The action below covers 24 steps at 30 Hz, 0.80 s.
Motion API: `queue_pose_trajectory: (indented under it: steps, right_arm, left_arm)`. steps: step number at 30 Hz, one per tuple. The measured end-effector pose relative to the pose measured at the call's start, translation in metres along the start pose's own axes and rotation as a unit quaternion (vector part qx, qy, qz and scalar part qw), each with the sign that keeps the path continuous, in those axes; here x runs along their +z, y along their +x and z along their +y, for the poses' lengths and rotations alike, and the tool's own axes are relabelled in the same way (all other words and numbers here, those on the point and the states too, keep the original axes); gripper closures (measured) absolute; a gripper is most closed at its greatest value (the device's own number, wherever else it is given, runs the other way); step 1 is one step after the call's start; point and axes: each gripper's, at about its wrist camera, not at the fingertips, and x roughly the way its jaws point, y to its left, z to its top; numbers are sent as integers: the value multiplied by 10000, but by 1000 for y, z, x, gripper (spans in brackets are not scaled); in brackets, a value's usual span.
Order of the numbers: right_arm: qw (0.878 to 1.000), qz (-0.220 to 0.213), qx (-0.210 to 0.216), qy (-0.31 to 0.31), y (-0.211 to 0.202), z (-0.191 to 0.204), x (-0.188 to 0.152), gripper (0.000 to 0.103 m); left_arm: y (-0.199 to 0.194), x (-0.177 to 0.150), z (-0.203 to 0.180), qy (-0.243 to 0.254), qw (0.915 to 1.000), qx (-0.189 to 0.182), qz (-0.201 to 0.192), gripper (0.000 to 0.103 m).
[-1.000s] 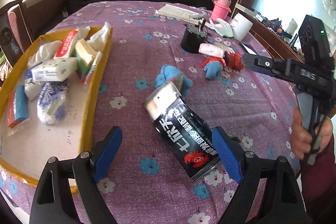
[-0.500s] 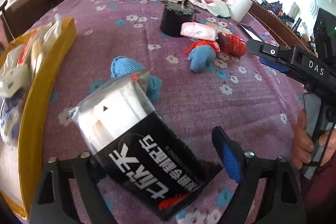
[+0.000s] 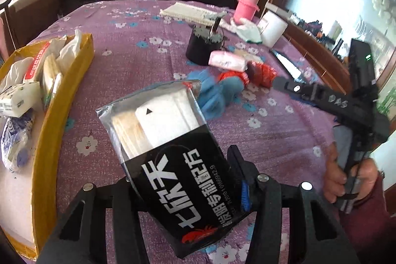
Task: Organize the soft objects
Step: 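Carry the packet toward the tray with the left gripper while the right grasps the blue cloth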
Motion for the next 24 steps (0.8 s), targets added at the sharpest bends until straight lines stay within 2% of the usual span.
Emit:
queue_pose_trajectory:
  steps: [8, 12, 14, 19, 23, 24]
  right_arm:
    - [9995, -27, -308, -97, 4, -1, 0, 19]
    - [9968, -294, -652, -351, -4, 9, 0, 19]
    - [9976, -290, -497, -397, -10, 21, 0, 19]
    - [9981, 198, 303, -496, 3, 66, 3, 19]
    - [9886, 524, 111, -1406, 39, 123, 3, 19]
    - [9850, 638, -59, -1605, 52, 134, 2, 19]
  left_arm:
    - [-36, -1, 21, -388, 9980, -236, -447, 53]
    - [-60, -7, 38, -579, 9956, -248, -686, 53]
    - [-70, -9, 47, -650, 9947, -222, -769, 53]
    - [-93, -18, 70, -841, 9914, -194, -983, 53]
    - [-98, -25, 88, -1011, 9900, -77, -979, 53]
    - [-99, -27, 92, -1058, 9895, -49, -984, 53]
